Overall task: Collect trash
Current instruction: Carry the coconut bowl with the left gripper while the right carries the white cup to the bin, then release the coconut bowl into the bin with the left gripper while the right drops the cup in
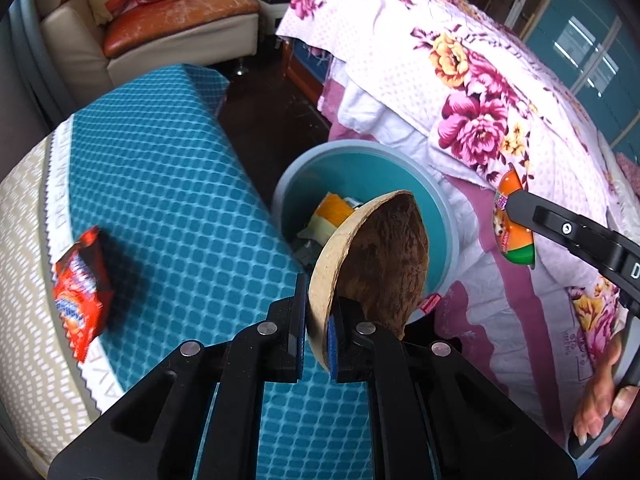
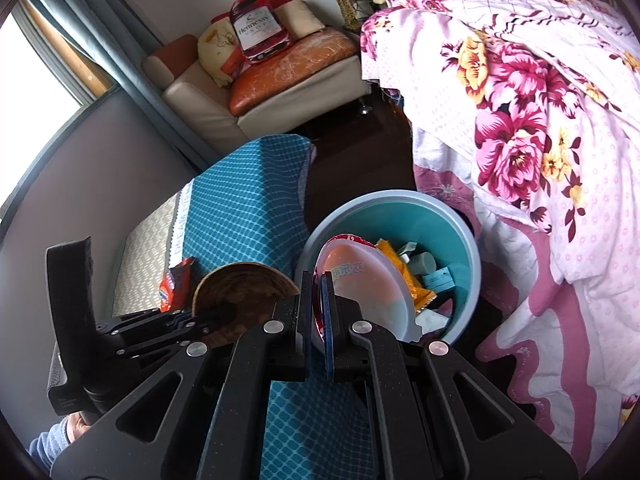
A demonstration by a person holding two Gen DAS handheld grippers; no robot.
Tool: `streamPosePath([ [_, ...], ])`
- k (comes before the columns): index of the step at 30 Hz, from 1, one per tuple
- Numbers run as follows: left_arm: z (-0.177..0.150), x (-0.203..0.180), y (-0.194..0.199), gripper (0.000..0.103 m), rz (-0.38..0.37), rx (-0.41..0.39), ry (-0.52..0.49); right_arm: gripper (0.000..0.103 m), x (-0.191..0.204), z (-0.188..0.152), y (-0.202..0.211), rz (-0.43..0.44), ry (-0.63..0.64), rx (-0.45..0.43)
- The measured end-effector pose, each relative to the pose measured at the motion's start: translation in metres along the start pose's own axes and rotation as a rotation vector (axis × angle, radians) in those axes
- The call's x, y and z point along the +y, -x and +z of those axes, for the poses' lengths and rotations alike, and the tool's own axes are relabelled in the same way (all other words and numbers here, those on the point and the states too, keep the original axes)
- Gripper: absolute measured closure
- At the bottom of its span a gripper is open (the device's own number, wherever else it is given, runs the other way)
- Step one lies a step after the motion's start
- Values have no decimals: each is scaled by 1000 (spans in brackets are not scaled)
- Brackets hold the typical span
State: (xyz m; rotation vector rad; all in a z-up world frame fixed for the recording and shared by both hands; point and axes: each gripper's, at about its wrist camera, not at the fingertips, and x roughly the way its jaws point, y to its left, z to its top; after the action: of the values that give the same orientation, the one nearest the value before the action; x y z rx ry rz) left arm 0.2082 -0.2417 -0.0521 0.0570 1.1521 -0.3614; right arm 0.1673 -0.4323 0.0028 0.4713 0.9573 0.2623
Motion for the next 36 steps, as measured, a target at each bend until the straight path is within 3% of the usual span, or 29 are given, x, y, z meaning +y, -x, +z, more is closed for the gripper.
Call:
streamPosePath([
  [19, 2, -33, -64, 90, -15, 130, -67, 98, -31, 3, -15, -41, -53, 30],
  [22, -1, -32, -68, 85, -3, 139, -61, 98, -34, 1, -16, -42, -61, 35],
  [24, 0, -28, -66, 71, -6, 135, -45, 98, -35, 1, -17, -42, -63, 38],
  [29, -1, -22, -50, 65, -30, 97, -29, 98, -36, -1, -21, -43, -65, 44],
  [32, -3, -18, -35, 45, -15, 59, -25, 98, -34, -2, -24, -44, -65, 50],
  [36, -4, -10, -16, 34, -24, 14, 2, 98, -32, -2, -28, -48, -65, 59],
])
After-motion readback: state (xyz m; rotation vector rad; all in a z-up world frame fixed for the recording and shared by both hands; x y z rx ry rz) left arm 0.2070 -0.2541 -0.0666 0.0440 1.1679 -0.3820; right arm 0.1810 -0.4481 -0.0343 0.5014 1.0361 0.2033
